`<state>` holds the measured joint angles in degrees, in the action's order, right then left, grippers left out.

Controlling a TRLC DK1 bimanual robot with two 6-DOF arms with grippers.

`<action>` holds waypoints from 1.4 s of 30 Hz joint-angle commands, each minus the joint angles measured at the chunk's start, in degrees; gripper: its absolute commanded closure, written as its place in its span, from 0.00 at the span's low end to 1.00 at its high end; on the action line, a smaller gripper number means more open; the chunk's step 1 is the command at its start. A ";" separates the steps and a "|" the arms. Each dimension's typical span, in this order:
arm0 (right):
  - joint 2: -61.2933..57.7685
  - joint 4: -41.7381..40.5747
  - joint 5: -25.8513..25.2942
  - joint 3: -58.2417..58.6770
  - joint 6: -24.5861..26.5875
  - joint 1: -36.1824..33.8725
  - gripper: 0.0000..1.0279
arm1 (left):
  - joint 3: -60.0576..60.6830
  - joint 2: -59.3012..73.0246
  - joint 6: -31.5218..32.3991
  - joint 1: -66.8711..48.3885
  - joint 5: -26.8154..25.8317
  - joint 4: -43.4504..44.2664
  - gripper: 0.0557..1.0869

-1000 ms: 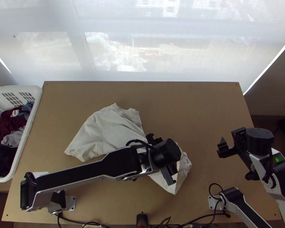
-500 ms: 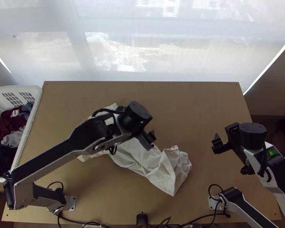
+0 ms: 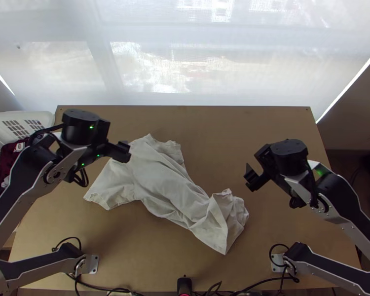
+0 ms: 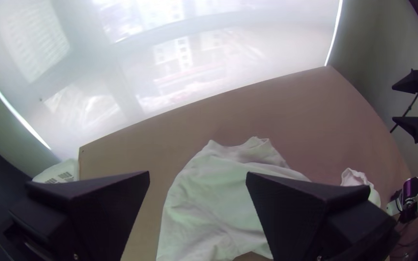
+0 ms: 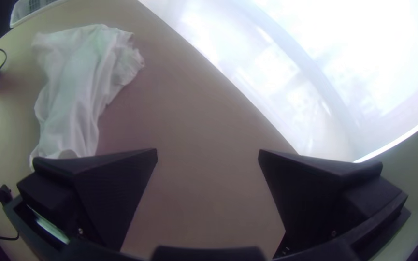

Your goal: Fold the t-shirt

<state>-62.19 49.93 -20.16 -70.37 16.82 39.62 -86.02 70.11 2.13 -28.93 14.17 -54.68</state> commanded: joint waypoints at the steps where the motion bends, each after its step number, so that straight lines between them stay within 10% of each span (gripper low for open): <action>1: -11.11 -0.54 -0.05 -8.03 1.02 11.80 0.05 | 12.54 -13.07 0.86 13.20 -0.29 0.53 0.06; 42: -78.69 -12.05 11.11 -61.03 -1.97 33.33 0.05 | 40.05 -43.21 3.23 37.37 -3.10 -8.78 0.06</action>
<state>-133.58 39.75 -10.44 -125.64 15.22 70.76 -47.29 29.65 5.19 7.33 11.14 -61.30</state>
